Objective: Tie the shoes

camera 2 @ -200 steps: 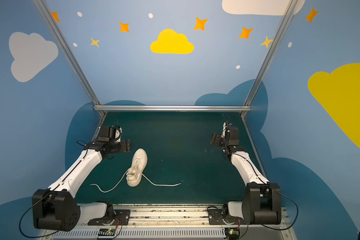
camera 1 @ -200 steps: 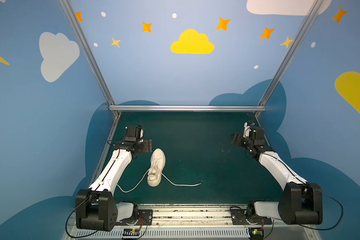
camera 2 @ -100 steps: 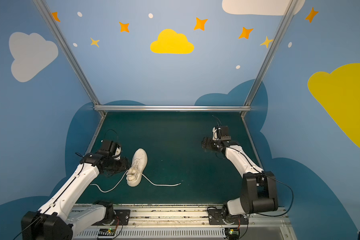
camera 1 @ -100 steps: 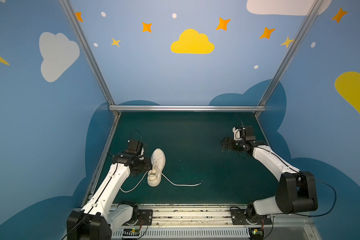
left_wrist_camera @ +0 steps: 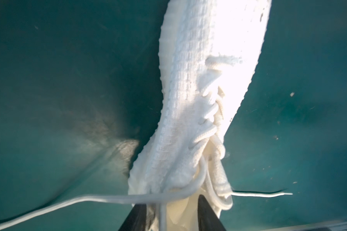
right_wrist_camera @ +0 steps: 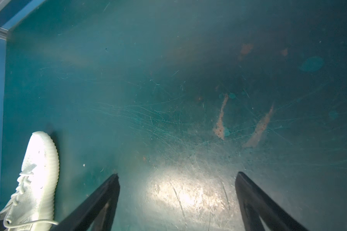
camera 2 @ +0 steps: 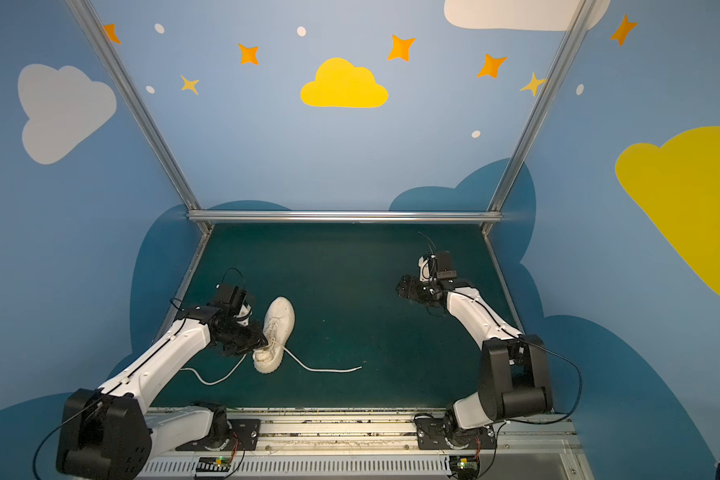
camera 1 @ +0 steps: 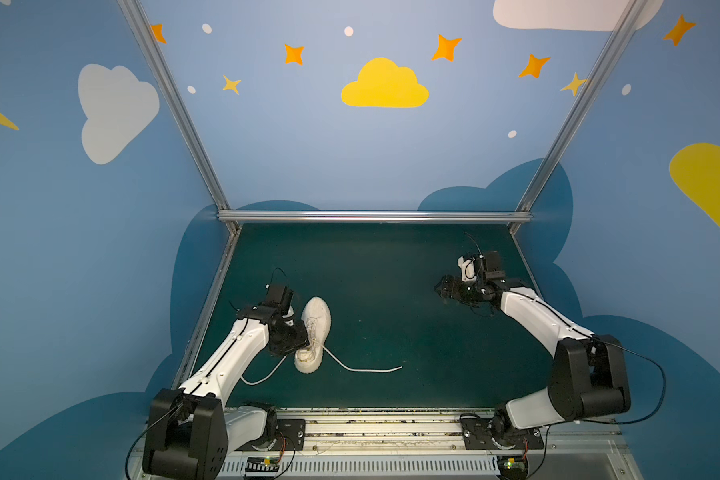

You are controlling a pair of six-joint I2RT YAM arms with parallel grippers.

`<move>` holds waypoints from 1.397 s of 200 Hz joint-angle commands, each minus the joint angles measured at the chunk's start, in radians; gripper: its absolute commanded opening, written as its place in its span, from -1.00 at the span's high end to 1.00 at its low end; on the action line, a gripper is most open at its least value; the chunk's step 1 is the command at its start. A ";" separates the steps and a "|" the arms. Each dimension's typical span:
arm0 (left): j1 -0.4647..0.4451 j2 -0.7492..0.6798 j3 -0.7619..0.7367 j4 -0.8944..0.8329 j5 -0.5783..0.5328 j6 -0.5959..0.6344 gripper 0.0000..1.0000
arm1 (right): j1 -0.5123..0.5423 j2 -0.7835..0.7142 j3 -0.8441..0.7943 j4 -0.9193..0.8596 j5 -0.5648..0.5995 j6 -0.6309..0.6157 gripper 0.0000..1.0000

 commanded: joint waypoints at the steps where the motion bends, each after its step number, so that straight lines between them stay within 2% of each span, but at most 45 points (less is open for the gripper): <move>1: -0.006 0.015 -0.006 0.039 0.048 0.008 0.44 | 0.005 0.007 0.017 -0.040 -0.018 0.010 -0.80; 31: -0.025 0.038 0.034 0.014 0.047 0.070 0.93 | 0.007 -0.018 0.009 -0.052 -0.007 0.011 -0.79; 65: -0.080 0.012 0.067 0.048 0.037 0.171 0.93 | 0.007 -0.044 -0.013 -0.055 0.011 0.009 -0.80; 83: -0.097 -0.021 0.076 0.092 0.065 0.189 0.93 | 0.006 -0.046 -0.015 -0.060 0.013 0.014 -0.79; 94: -0.106 -0.038 0.083 0.123 0.122 0.203 0.93 | 0.006 -0.047 -0.012 -0.066 0.011 0.015 -0.80; 108: -0.128 -0.046 0.101 0.136 0.114 0.226 0.93 | 0.006 -0.048 -0.008 -0.069 0.012 0.017 -0.79; 161: -0.180 0.044 0.162 0.173 0.158 0.303 0.93 | 0.007 -0.052 0.004 -0.085 0.022 0.018 -0.79; 193: -0.200 0.117 0.198 0.220 0.145 0.250 0.93 | 0.007 -0.065 0.004 -0.103 0.036 0.013 -0.80; 226: -0.251 0.144 0.220 0.292 0.028 0.076 0.93 | 0.006 -0.077 0.003 -0.115 0.056 0.008 -0.80; 279: -0.324 0.142 0.184 0.457 -0.043 -0.165 0.93 | 0.007 -0.078 0.011 -0.118 0.061 0.007 -0.79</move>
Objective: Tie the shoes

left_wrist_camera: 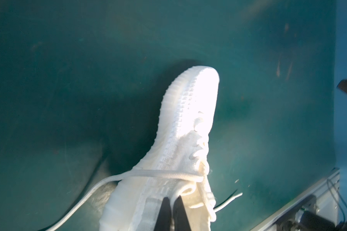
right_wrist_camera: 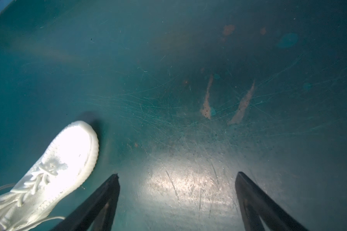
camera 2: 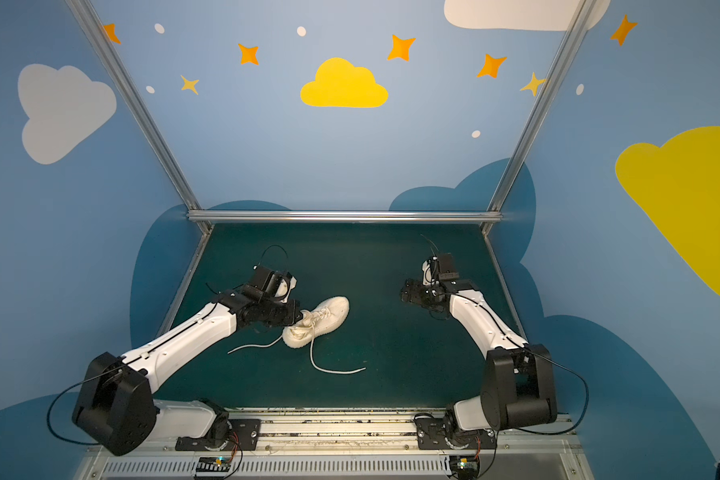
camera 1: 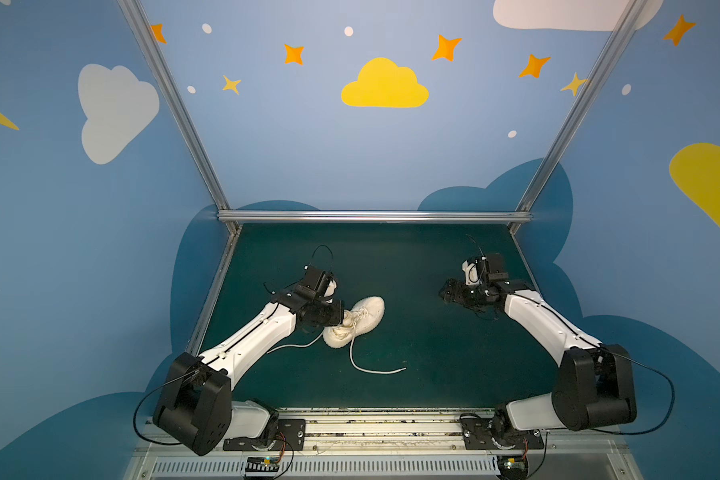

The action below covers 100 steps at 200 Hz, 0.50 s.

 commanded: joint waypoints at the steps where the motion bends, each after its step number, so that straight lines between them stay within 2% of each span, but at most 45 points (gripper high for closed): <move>1: -0.022 -0.011 0.001 0.142 -0.037 -0.163 0.93 | 0.002 -0.020 0.016 -0.022 0.013 -0.005 -0.80; 22: -0.067 -0.012 -0.008 0.178 -0.086 -0.226 0.93 | 0.002 -0.013 0.025 -0.031 0.011 0.007 -0.80; 76: -0.129 0.008 -0.088 0.322 -0.098 -0.373 0.93 | 0.001 0.003 0.036 -0.049 0.003 0.029 -0.79; 100: -0.195 0.027 -0.086 0.359 -0.166 -0.425 0.93 | 0.002 0.004 0.030 -0.044 -0.003 0.038 -0.79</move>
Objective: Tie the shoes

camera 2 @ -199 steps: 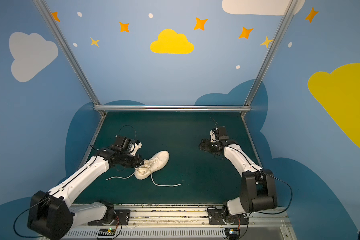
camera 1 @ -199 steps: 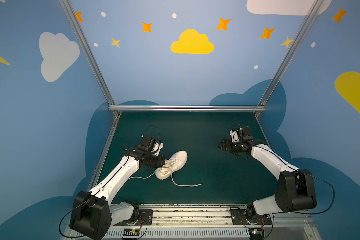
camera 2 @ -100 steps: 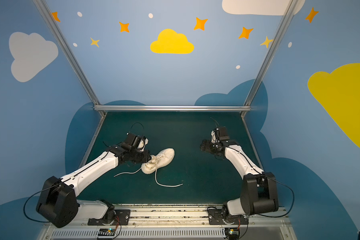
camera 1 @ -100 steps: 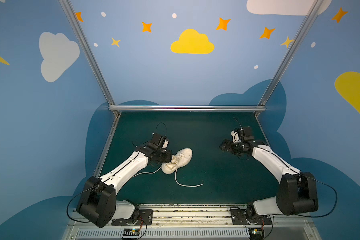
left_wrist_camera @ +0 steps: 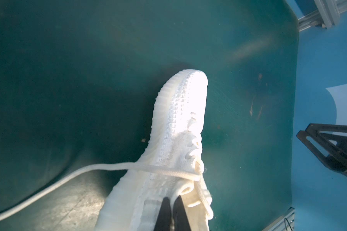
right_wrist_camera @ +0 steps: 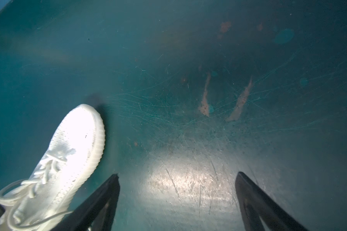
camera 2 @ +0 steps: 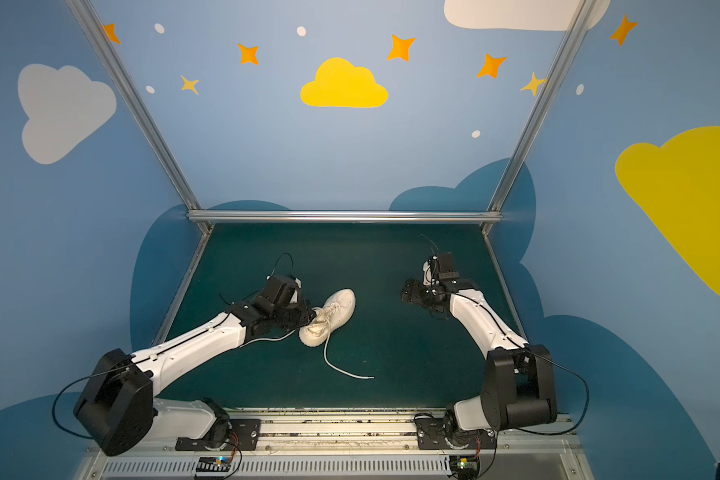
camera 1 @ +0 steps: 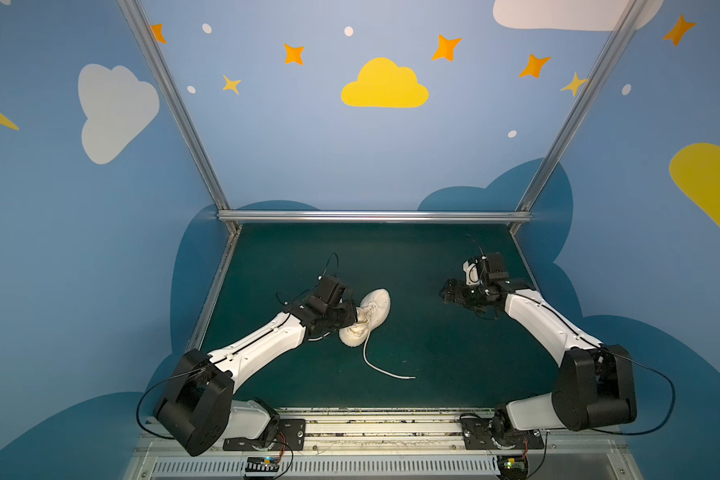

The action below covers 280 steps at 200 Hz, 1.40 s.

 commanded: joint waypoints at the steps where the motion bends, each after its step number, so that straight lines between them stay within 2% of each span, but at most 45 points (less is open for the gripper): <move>1: -0.052 0.018 0.009 0.122 -0.064 -0.088 0.93 | 0.002 0.004 0.021 -0.022 -0.006 0.019 -0.79; 15: -0.088 0.014 -0.006 0.147 -0.136 -0.132 0.93 | 0.002 0.007 0.022 -0.022 -0.017 0.021 -0.79; 37: -0.165 -0.022 -0.083 0.269 -0.307 -0.229 0.93 | 0.002 0.037 0.029 -0.022 -0.047 0.017 -0.79; 50: -0.188 -0.019 -0.086 0.293 -0.350 -0.266 0.93 | 0.002 0.069 0.047 -0.043 -0.067 0.018 -0.79; 95: -0.235 -0.001 -0.114 0.381 -0.414 -0.357 0.93 | 0.005 0.143 0.068 -0.054 -0.149 0.047 -0.79; 119: -0.263 -0.003 -0.089 0.355 -0.453 -0.359 0.93 | 0.015 0.181 0.071 -0.021 -0.248 0.072 -0.79; 163: -0.268 0.032 -0.121 0.433 -0.413 -0.383 0.92 | 0.073 0.329 0.150 -0.002 -0.427 0.110 -0.74; 178: -0.268 0.032 -0.125 0.419 -0.415 -0.392 0.70 | 0.106 0.362 0.170 0.019 -0.444 0.132 -0.74; 195: -0.268 0.037 -0.135 0.434 -0.397 -0.391 0.54 | 0.140 0.395 0.194 0.046 -0.472 0.155 -0.74; 203: -0.269 0.040 -0.139 0.453 -0.384 -0.378 0.26 | 0.154 0.409 0.204 0.062 -0.483 0.172 -0.74; 213: -0.267 0.028 -0.137 0.461 -0.372 -0.320 -0.20 | 0.168 0.432 0.217 0.083 -0.509 0.202 -0.74; 220: -0.267 0.007 -0.124 0.422 -0.380 -0.278 -0.35 | 0.178 0.446 0.225 0.101 -0.530 0.229 -0.74; 251: -0.241 -0.137 -0.117 0.267 -0.472 -0.161 -0.53 | 0.218 0.497 0.252 0.144 -0.523 0.276 -0.74; 280: -0.128 -0.262 -0.135 0.121 -0.411 -0.099 -0.59 | 0.239 0.574 0.311 0.150 -0.561 0.278 -0.74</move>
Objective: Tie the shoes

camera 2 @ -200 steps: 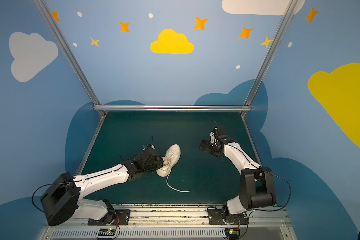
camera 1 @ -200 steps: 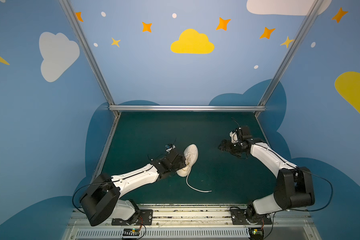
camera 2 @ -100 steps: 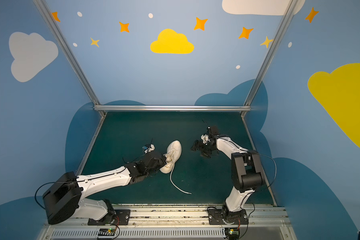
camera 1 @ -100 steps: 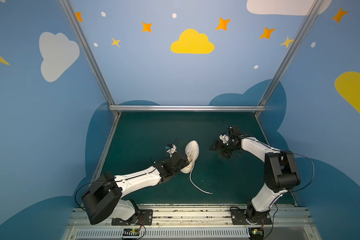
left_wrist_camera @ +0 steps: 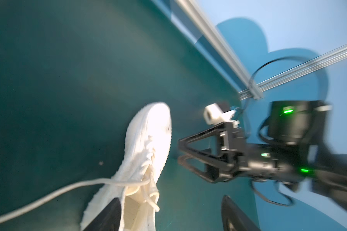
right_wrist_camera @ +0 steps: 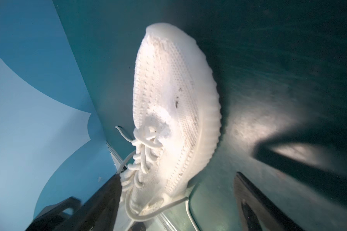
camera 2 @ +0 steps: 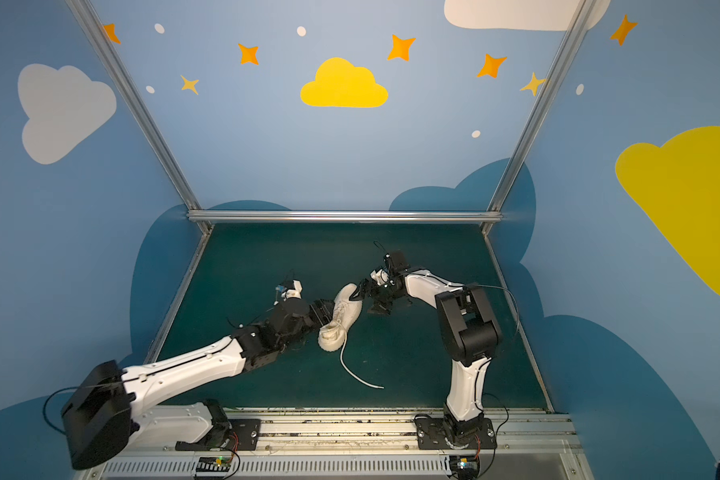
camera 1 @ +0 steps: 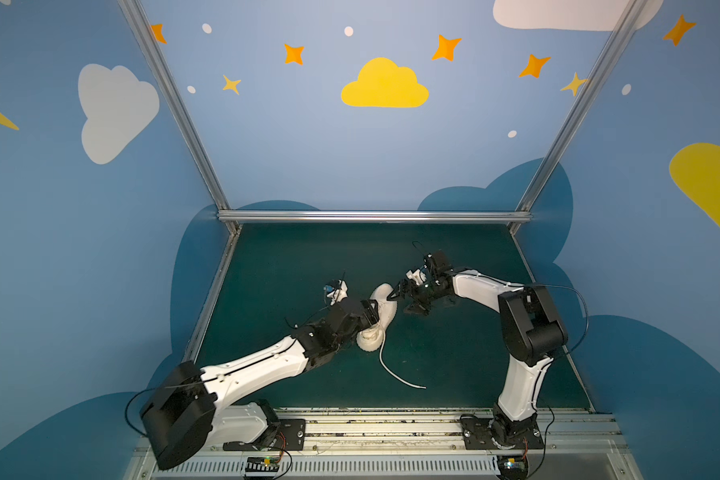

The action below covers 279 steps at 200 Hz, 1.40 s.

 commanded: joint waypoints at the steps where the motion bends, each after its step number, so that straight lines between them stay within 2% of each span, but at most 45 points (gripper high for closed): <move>1: 0.079 -0.088 -0.011 -0.158 0.007 0.101 -0.59 | 0.016 0.063 0.058 0.027 -0.046 0.024 -0.74; 24: 0.150 -0.160 -0.009 -0.316 -0.028 0.172 -0.59 | 0.041 0.109 0.116 0.029 -0.076 0.031 -0.73; 43: 0.233 -0.200 -0.003 -0.394 0.016 0.215 -0.61 | 0.056 0.149 0.165 0.021 -0.096 0.036 -0.73; 71: 0.296 -0.225 0.008 -0.457 0.060 0.258 -0.62 | 0.058 0.162 0.199 0.004 -0.091 0.032 -0.73; 99: 0.337 -0.217 -0.007 -0.446 0.123 0.260 -0.63 | 0.062 0.173 0.228 -0.021 -0.117 0.025 -0.73; 118: 0.362 -0.192 -0.003 -0.443 0.178 0.283 -0.63 | 0.050 0.125 0.224 -0.134 -0.012 -0.010 -0.73; 146: 0.427 -0.112 0.028 -0.483 0.292 0.361 -0.64 | 0.036 -0.030 0.154 -0.279 0.178 -0.030 -0.75; 162: 0.465 -0.076 0.034 -0.496 0.341 0.373 -0.63 | 0.042 -0.123 0.100 -0.379 0.284 0.005 -0.76; 186: 0.493 -0.053 0.035 -0.487 0.366 0.400 -0.61 | 0.073 -0.265 -0.008 -0.504 0.369 0.186 -0.76; 216: 0.518 -0.025 0.009 -0.423 0.408 0.436 -0.62 | 0.202 -0.442 -0.181 -0.530 0.414 0.567 -0.73; 257: 0.542 0.049 0.029 -0.422 0.481 0.448 -0.61 | 0.385 -0.574 -0.367 -0.466 0.503 1.095 -0.37; 279: 0.547 0.069 0.040 -0.419 0.515 0.470 -0.61 | 0.464 -0.617 -0.421 -0.460 0.582 1.288 -0.14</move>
